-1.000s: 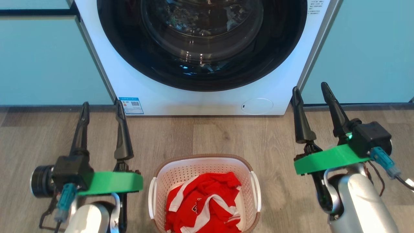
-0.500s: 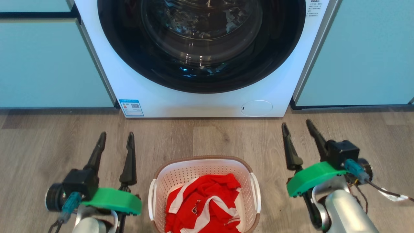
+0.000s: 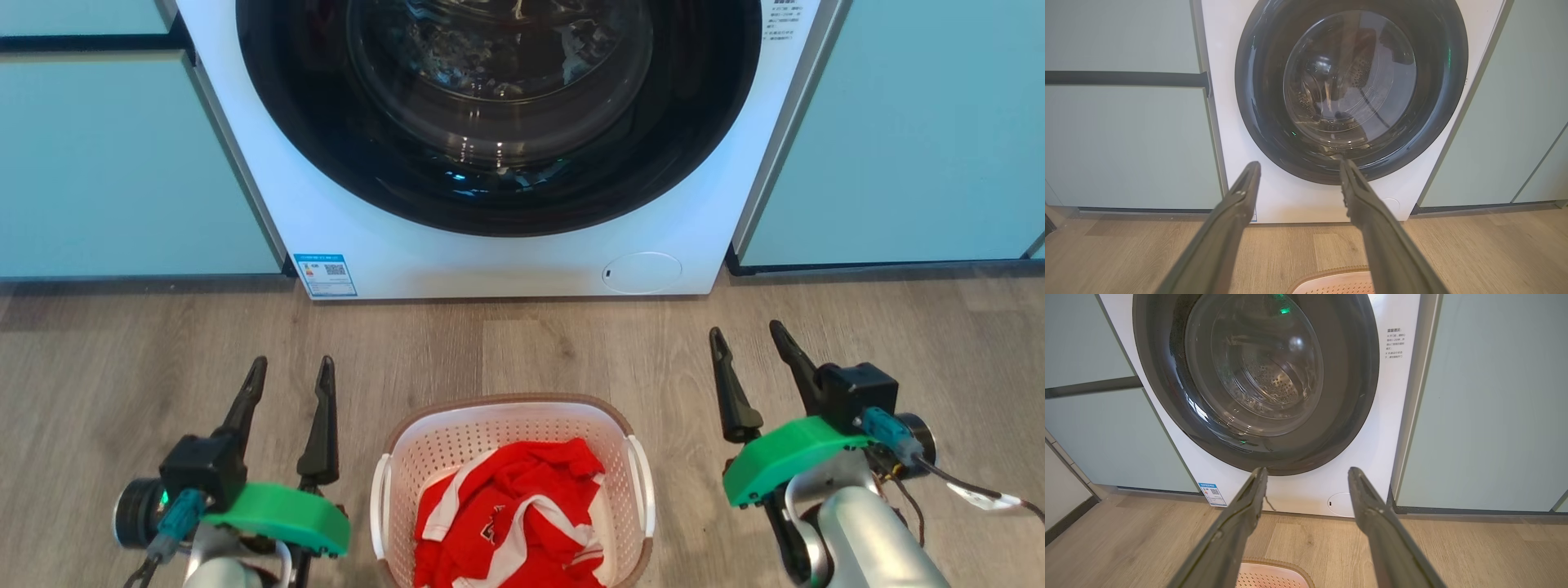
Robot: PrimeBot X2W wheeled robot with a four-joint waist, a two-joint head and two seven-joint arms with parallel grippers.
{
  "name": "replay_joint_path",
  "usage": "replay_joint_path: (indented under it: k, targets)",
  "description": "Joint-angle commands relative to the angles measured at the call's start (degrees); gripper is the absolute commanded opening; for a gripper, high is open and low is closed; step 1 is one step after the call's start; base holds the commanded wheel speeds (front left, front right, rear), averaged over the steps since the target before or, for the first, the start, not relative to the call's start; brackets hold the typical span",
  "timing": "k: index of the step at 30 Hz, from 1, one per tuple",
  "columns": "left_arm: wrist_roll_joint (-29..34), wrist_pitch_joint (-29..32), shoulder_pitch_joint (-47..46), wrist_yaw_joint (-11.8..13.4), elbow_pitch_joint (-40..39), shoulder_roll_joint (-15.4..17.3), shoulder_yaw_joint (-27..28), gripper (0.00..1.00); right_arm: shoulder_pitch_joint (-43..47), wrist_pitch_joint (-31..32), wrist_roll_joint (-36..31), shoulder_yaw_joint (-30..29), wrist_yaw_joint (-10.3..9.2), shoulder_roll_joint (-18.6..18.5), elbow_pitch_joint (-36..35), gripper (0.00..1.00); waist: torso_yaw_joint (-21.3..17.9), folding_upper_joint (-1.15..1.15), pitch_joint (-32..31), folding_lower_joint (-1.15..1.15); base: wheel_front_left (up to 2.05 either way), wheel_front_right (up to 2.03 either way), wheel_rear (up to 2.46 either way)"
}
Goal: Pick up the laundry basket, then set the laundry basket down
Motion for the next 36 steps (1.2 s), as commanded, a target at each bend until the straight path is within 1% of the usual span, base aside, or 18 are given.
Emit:
replay_joint_path:
  k: [1, 14, 22, 27, 30, 36]
  targets:
    - [-0.48, -0.3, -2.33, -0.18, -1.56, -0.17, 1.61, 1.0, -2.81, -0.68, -0.74, 1.5, 0.41, -0.39, -1.64, 1.0, 0.05, 0.0, -0.05, 0.0, 0.0, 0.0, 0.0]
    - [-1.2, -0.3, -2.1, 0.15, -1.07, -0.19, 1.22, 1.0, -2.76, -0.68, -1.97, 2.04, 0.41, -0.39, -1.46, 1.0, 0.12, 0.0, -0.04, 0.0, 0.0, 0.0, 0.0]
    - [-1.94, -0.3, -2.17, 0.76, 2.1, -0.19, 0.5, 1.0, -3.11, -0.68, -2.93, 1.77, 0.41, -0.39, 0.03, 1.0, 0.07, 0.0, 1.53, 0.0, 0.0, 0.0, 0.0]
    - [-2.47, -0.3, -4.58, 0.96, 7.64, -0.19, -0.87, 1.0, -5.04, -0.68, -4.63, 0.4, 0.41, -0.39, 3.7, 1.0, 0.38, 0.0, 6.17, 0.0, 0.0, 0.0, 0.0]
    - [-2.66, -0.3, -7.63, 0.69, 12.16, -0.19, -1.98, 1.0, -7.15, -0.48, -5.15, -0.55, 0.41, -0.39, 6.89, 1.0, 0.98, 0.0, 9.62, 0.0, 0.0, 0.0, 0.0]
    - [-2.22, -0.3, -14.67, 0.02, 22.13, -0.19, -4.04, 1.0, -12.05, 1.84, -5.85, -1.5, 0.41, -0.39, 12.96, 1.0, 1.96, 0.0, 16.84, 0.0, 0.0, 0.0, 0.0]
